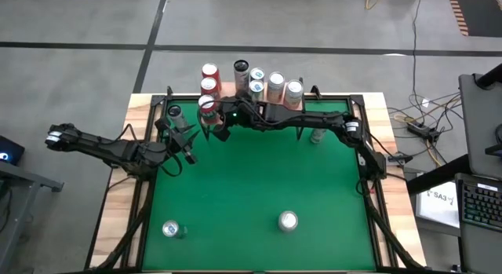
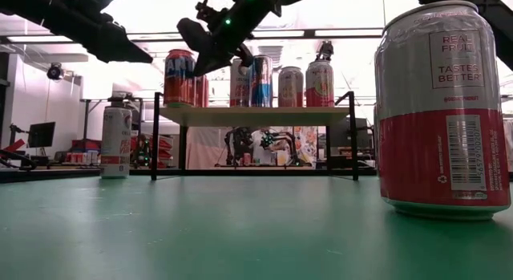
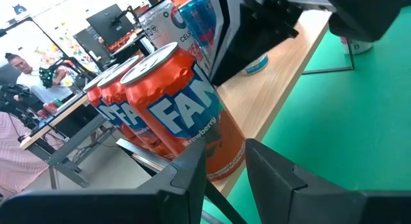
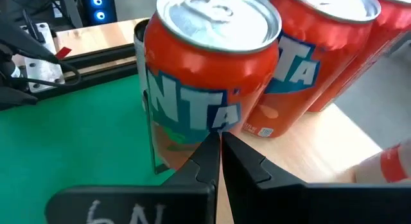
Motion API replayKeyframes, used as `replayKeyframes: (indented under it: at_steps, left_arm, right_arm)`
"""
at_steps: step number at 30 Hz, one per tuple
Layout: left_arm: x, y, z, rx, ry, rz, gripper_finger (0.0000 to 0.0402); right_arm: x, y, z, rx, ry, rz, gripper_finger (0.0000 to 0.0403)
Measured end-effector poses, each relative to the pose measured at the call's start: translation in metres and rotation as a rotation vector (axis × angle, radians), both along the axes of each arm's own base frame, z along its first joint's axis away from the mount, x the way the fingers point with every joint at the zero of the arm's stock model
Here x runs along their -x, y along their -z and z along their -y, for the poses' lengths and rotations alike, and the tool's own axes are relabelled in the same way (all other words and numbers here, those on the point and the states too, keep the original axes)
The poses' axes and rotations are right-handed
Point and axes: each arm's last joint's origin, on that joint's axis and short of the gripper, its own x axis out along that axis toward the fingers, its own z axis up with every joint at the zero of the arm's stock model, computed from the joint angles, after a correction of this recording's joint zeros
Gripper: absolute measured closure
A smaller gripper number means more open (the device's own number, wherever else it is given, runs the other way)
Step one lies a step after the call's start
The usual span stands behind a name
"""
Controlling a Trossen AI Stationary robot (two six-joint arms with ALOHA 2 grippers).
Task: Place canned beverage on shelf
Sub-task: Put the orange soda can on the shelf aligned with other orange soda cans, then put the right white soda can on the shelf aligned with other white soda cans
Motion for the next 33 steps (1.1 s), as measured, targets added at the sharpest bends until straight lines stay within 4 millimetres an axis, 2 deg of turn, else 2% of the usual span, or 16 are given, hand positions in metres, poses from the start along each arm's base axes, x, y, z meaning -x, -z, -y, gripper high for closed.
replayKeyframes:
  at_steps: [5, 11, 14, 17, 20, 28, 33]
  left_arm:
    - [0.000, 0.000, 0.000, 0.000, 0.000, 0.001, 0.0310]
    - [-0.001, -0.003, 0.000, 0.008, 0.006, 0.029, 0.0310]
    - [-0.002, -0.006, 0.001, 0.024, 0.048, 0.060, 0.0310]
    - [-0.004, -0.008, 0.003, 0.042, 0.102, 0.081, 0.0310]
    - [-0.005, -0.013, 0.003, 0.050, 0.119, 0.100, 0.0310]
    - [-0.006, -0.017, 0.004, 0.061, 0.122, 0.114, 0.0310]
    - [-0.006, -0.019, 0.005, 0.071, 0.142, 0.122, 0.0310]
  right_arm:
    - [0.002, -0.015, -0.007, 0.024, 0.010, 0.005, 0.0394]
    - [0.010, -0.037, -0.028, 0.097, 0.045, -0.074, 0.0394]
    - [0.017, -0.052, -0.039, 0.103, 0.030, -0.120, 0.0394]
    - [0.029, -0.066, -0.042, 0.087, 0.031, -0.162, 0.0394]
    - [0.043, -0.075, -0.035, 0.079, 0.060, -0.184, 0.0394]
    - [0.075, -0.093, 0.008, 0.053, 0.197, -0.209, 0.0394]
    - [0.098, -0.105, 0.007, -0.001, 0.236, -0.242, 0.0394]
